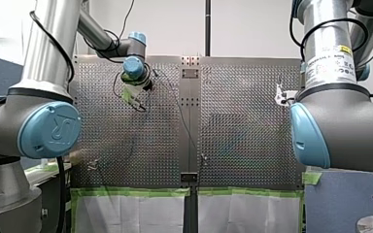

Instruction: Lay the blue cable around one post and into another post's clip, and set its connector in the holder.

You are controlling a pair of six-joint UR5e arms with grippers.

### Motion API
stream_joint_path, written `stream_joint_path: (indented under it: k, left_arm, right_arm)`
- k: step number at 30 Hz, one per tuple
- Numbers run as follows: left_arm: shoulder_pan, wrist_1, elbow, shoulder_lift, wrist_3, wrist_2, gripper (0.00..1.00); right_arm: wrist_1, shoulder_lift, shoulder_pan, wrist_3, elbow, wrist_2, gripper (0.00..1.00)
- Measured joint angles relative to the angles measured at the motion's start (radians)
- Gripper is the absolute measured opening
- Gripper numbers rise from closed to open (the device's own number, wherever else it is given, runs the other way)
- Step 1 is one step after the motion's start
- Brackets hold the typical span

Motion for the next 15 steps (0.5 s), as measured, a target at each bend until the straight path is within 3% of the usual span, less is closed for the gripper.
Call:
stream_joint_path:
  k: [15]
  left_arm:
    - [-0.029, -0.039, -0.034, 0.088, 0.082, 0.02, 1.0]
  right_arm:
    - [0.001, -0.001, 0.004, -0.002, 0.0, 0.0, 1.0]
